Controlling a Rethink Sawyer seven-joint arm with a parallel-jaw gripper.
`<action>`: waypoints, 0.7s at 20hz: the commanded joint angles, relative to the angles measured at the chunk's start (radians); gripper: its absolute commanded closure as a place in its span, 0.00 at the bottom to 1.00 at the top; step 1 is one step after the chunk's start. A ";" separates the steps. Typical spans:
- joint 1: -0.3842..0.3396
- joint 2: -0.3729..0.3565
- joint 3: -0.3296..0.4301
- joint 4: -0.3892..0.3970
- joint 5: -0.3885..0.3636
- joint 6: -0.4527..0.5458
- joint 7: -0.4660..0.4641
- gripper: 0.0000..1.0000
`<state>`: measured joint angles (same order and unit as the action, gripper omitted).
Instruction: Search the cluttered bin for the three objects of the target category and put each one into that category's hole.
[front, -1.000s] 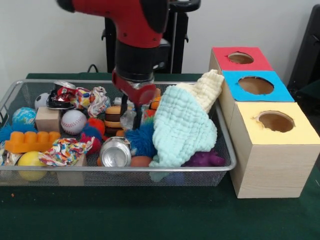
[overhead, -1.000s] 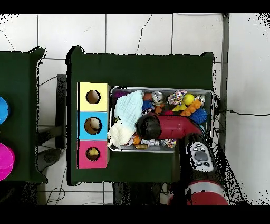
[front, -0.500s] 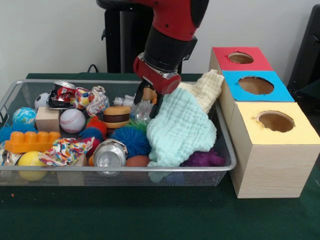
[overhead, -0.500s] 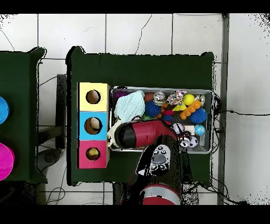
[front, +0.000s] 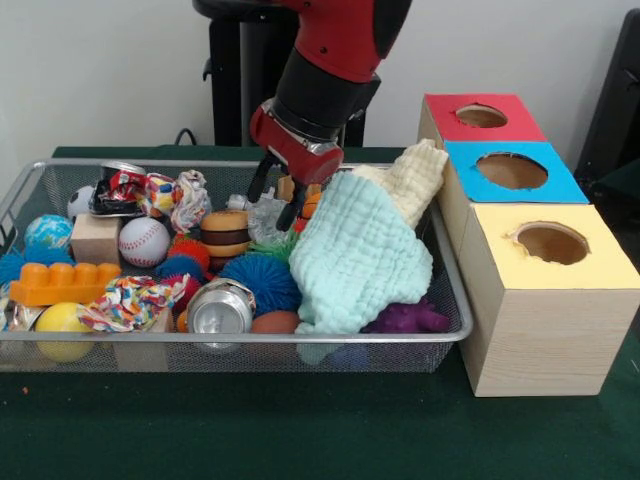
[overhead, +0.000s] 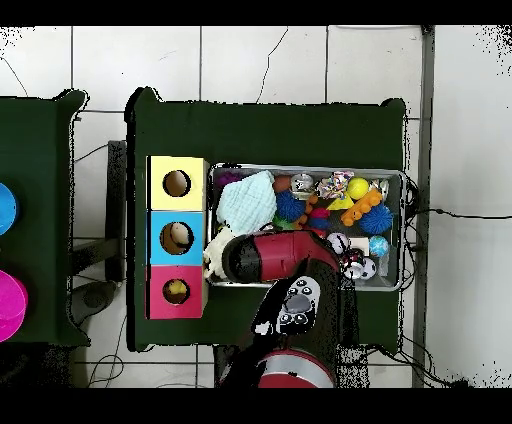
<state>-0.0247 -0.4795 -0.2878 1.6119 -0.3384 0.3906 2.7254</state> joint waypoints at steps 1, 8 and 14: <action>-0.098 0.016 0.053 0.027 0.069 0.080 0.042 0.00; -0.309 -0.013 0.193 0.068 0.090 0.118 -0.106 0.00; -0.440 -0.056 0.299 0.078 0.102 0.206 -0.181 0.00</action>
<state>-0.3972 -0.5244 -0.1660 1.6238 -0.2763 0.4282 2.7254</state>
